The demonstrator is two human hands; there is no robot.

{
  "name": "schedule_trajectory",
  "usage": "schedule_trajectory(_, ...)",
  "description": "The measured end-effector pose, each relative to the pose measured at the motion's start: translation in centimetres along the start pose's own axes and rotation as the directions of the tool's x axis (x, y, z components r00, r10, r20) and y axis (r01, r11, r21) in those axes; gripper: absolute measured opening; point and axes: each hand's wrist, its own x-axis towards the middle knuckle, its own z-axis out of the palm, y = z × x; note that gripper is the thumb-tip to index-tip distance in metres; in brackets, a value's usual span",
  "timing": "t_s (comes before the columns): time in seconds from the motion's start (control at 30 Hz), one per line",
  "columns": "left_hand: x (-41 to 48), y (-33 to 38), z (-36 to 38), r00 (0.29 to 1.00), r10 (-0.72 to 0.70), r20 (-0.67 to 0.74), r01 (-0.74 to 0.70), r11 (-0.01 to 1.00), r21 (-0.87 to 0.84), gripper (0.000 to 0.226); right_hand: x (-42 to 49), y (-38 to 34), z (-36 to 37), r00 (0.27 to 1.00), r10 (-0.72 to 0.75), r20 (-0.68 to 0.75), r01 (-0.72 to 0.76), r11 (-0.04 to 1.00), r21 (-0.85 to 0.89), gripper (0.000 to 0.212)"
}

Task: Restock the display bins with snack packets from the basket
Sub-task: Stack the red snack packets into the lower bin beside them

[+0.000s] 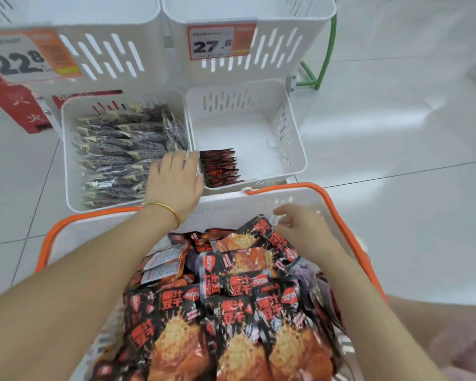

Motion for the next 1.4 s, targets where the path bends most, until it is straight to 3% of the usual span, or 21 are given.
schedule_trajectory(0.07, -2.1, 1.1, -1.1, 0.998, 0.028, -0.048, -0.033, 0.993, -0.115, 0.059, 0.0, 1.1, 1.4, 0.992, 0.095, 0.079, -0.085, 0.99, -0.117, 0.048)
schedule_trajectory(0.13, -4.5, 1.8, -1.7, 0.994, 0.085, -0.075, -0.095, 0.983, -0.155, 0.058, 0.4, 1.9, 2.7, 0.986, 0.117, 0.117, -0.105, 0.989, -0.105, 0.049)
schedule_trajectory(0.3, -7.5, 2.5, -2.3, 0.993, 0.12, -0.019, -0.122, 0.971, -0.207, 0.058, 0.3, 2.3, 3.8, 0.992, 0.13, 0.001, -0.128, 0.974, 0.188, 0.051)
schedule_trajectory(0.43, -8.2, 3.2, -2.6, 0.987, 0.158, 0.006, -0.149, 0.941, -0.304, 0.052, 0.1, 1.3, 1.0, 0.998, 0.06, -0.024, -0.052, 0.969, 0.243, 0.026)
schedule_trajectory(0.47, -8.2, 3.5, -2.7, 0.984, 0.176, 0.009, -0.163, 0.927, -0.339, 0.055, 0.1, 0.9, -0.1, 1.0, 0.016, -0.026, -0.01, 0.975, 0.223, 0.015)
schedule_trajectory(0.57, -7.6, 4.8, -3.6, 0.977, 0.211, 0.028, -0.169, 0.85, -0.499, 0.071, -0.4, -0.8, -3.4, 0.991, -0.12, -0.058, 0.125, 0.988, 0.088, 0.01)
schedule_trajectory(0.7, -6.8, 7.1, -4.7, 0.952, 0.25, 0.176, -0.051, 0.697, -0.715, 0.094, -1.7, -3.3, -5.8, 0.978, -0.193, -0.083, 0.209, 0.935, 0.285, 0.008)
schedule_trajectory(0.77, -6.8, 7.8, -5.1, 0.949, 0.225, 0.22, 0.045, 0.595, -0.803, 0.087, -1.9, -4.3, -6.1, 0.964, -0.234, -0.127, 0.263, 0.907, 0.328, 0.014)
schedule_trajectory(0.9, -6.5, 7.9, -5.1, 0.961, 0.176, 0.213, 0.093, 0.52, -0.849, 0.06, -1.2, -5.3, -5.8, 0.956, -0.251, -0.152, 0.285, 0.914, 0.288, 0.017)
schedule_trajectory(1.0, -6.0, 7.5, -5.0, 0.961, 0.175, 0.213, 0.108, 0.474, -0.874, 0.049, -0.2, -5.3, -6.3, 0.96, -0.274, -0.05, 0.276, 0.914, 0.297, 0.015)
schedule_trajectory(1.1, -5.0, 7.2, -4.8, 0.971, 0.149, 0.189, 0.079, 0.543, -0.836, 0.046, 1.0, -5.0, -7.6, 0.935, -0.295, 0.196, 0.219, 0.916, 0.335, 0.032)
schedule_trajectory(1.2, -2.9, 6.9, -4.4, 0.977, 0.123, 0.175, 0.067, 0.602, -0.796, 0.051, 2.6, -5.4, -8.4, 0.935, -0.285, 0.211, 0.244, 0.949, 0.201, 0.023)
schedule_trajectory(1.3, -0.6, 6.2, -3.6, 0.996, 0.077, 0.04, -0.021, 0.666, -0.746, 0.068, 4.9, -5.7, -9.0, 0.961, -0.277, -0.004, 0.272, 0.942, 0.195, 0.013)
schedule_trajectory(1.4, 1.2, 4.3, -2.6, 0.997, 0.029, -0.071, -0.06, 0.864, -0.5, 0.067, 8.1, -4.8, -9.4, 0.908, -0.282, -0.309, 0.31, 0.95, 0.042, 0.018)
